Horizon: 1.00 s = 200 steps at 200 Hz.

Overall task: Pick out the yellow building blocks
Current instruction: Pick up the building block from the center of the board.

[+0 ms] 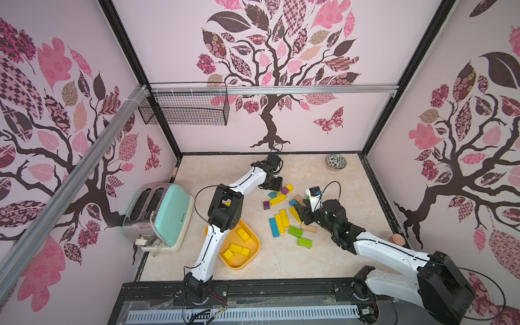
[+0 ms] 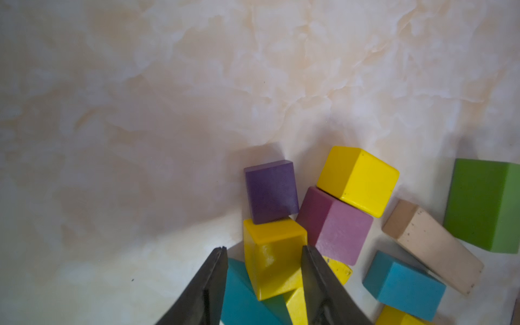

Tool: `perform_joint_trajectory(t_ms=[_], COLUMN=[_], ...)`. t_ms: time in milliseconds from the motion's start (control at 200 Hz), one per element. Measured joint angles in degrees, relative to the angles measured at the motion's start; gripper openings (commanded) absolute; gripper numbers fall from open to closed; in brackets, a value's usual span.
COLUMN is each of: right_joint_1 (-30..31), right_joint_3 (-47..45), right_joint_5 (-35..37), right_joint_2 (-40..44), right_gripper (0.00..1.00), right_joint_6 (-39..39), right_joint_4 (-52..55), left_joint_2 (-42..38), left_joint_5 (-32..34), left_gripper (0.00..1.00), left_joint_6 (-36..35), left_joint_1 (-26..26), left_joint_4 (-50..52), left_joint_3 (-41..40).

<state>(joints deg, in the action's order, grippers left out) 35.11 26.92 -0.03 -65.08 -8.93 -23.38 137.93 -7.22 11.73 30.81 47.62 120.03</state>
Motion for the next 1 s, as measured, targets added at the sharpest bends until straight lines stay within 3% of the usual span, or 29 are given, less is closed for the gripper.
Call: perform_joint_trajectory(t_ms=[200, 360, 475, 715, 1000], right_joint_1=[0.5, 0.8, 0.8, 0.9, 1.2], right_joint_3=[0.0, 0.0, 0.0, 0.0, 0.0], right_joint_5=[0.4, 0.6, 0.7, 0.9, 1.4], right_joint_2=[0.0, 0.0, 0.0, 0.0, 0.3], right_gripper=[0.58, 0.58, 0.59, 0.59, 0.59], right_joint_6=[0.2, 0.3, 0.3, 0.4, 0.9], right_joint_4=[0.0, 0.0, 0.0, 0.0, 0.0], left_joint_2=[0.8, 0.8, 0.9, 2.5, 2.5], left_joint_5=[0.0, -0.2, -0.2, 0.4, 0.5], left_gripper=[0.4, 0.41, 0.48, 0.49, 0.39], left_joint_6=[-0.4, -0.4, -0.2, -0.3, -0.2], left_joint_1=[0.3, 0.3, 0.3, 0.3, 0.4], left_joint_4=[0.6, 0.6, 0.8, 1.7, 1.8], left_joint_3=[1.0, 1.0, 1.0, 1.0, 1.0])
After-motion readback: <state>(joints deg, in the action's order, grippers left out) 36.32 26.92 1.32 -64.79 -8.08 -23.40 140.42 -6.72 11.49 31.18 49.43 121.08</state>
